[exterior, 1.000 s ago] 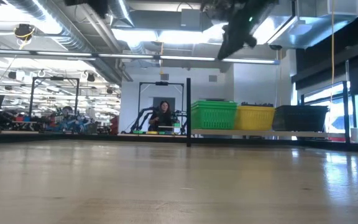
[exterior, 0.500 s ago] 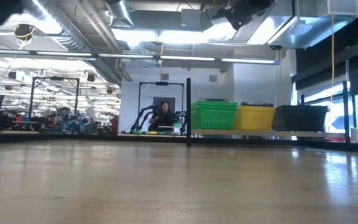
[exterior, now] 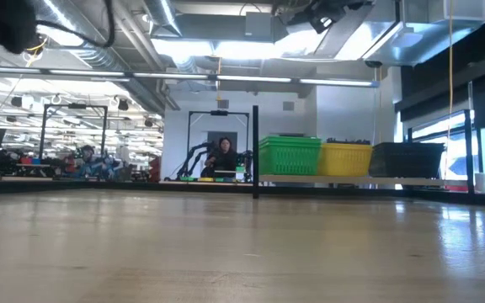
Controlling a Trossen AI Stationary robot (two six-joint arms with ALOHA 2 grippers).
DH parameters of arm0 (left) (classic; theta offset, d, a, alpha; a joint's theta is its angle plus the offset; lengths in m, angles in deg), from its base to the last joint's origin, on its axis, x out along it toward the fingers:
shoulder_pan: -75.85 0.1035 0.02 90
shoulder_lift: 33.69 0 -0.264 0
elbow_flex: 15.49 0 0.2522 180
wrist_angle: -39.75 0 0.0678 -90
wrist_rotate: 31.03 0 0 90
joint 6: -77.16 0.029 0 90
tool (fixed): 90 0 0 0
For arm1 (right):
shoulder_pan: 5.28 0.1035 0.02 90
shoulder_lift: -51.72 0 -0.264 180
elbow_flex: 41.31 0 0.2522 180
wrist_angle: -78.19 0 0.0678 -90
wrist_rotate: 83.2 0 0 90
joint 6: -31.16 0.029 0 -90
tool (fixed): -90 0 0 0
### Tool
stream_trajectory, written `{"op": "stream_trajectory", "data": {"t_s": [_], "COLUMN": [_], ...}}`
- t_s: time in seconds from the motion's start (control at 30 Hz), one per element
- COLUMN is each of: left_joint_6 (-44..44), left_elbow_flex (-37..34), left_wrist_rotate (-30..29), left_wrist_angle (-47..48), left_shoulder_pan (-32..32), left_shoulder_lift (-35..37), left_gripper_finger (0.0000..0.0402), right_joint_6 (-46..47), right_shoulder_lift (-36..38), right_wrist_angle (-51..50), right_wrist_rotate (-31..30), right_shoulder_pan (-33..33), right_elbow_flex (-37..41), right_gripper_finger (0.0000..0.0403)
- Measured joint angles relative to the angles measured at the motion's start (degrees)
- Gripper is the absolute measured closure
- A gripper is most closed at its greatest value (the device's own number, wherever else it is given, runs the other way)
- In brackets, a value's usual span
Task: Stack baskets on shelf by color
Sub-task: Stack the yellow bin on the yellow bin on the shelf
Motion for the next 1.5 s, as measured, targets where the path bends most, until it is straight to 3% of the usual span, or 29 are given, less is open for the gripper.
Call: {"op": "stream_trajectory", "data": {"t_s": [0.4,0.6,0.93,1.13,1.37,1.5], "left_joint_6": [-0.6,-5.0,-3.3,-3.2,-4.9,-5.6], "left_elbow_flex": [-6.1,-9.1,-9.3,-9.3,-9.1,-7.1], "left_wrist_rotate": [0.4,-0.5,-2.8,0.8,2.7,-3.4], "left_wrist_angle": [-6.2,-8.8,-9.2,-10.4,-14.1,-12.5], "left_shoulder_pan": [-3.5,-4.2,-4.1,-3.9,-0.7,3.4], "left_shoulder_lift": [0.0,0.0,-0.8,-5.0,-6.3,-4.5], "left_gripper_finger": [0.0327,0.0327,0.0327,0.0328,0.0394,0.04], "right_joint_6": [2.2,2.2,2.2,2.2,2.3,7.5], "right_shoulder_lift": [0.0,0.0,0.0,0.0,0.0,0.0], "right_wrist_angle": [-0.1,-0.1,-0.1,-0.2,0.1,2.0], "right_wrist_rotate": [0.0,0.0,-0.1,-0.3,-4.0,-10.5], "right_shoulder_pan": [1.2,1.2,1.2,1.2,1.2,1.5], "right_elbow_flex": [0.0,0.0,0.0,0.0,0.0,0.0], "right_gripper_finger": [0.0311,0.0311,0.0311,0.0311,0.0311,0.0314]}}
